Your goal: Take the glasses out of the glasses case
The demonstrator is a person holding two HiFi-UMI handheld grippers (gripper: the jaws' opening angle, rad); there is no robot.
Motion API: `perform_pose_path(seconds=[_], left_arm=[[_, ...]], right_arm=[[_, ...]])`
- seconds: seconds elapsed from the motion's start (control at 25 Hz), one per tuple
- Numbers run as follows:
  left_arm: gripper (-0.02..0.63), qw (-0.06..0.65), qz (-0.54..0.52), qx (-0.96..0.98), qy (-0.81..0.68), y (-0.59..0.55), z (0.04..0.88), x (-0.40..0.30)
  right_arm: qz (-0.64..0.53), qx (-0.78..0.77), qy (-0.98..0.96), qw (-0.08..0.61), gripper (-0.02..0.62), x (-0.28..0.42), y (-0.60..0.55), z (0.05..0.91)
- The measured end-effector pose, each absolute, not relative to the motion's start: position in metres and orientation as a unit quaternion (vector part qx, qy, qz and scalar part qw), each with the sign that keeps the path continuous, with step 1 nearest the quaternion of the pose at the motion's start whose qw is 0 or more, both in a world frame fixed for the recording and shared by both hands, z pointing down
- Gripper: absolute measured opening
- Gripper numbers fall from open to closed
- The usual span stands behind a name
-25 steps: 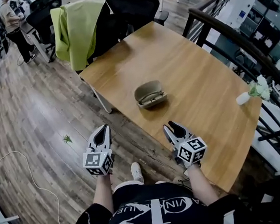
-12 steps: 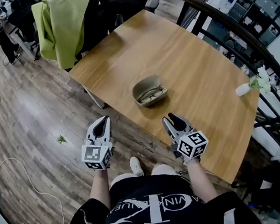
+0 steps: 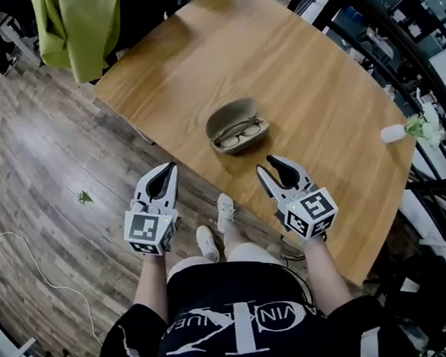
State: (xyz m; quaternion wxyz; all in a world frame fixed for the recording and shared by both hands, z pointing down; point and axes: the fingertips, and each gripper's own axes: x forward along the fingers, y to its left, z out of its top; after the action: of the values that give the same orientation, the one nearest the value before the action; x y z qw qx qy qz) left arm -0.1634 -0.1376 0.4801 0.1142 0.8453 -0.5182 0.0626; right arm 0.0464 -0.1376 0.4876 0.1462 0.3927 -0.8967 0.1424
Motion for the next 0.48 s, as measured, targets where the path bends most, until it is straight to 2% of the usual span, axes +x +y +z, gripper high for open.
perform_pose_path(seconds=[0.48], left_arm=[[0.015,0.118,0.065,0.849,-0.511,-0.19,0.5,-0.148]], right_arm=[[0.086,0.343,-0.907,0.228,0.118,0.039,-0.212,0.489]])
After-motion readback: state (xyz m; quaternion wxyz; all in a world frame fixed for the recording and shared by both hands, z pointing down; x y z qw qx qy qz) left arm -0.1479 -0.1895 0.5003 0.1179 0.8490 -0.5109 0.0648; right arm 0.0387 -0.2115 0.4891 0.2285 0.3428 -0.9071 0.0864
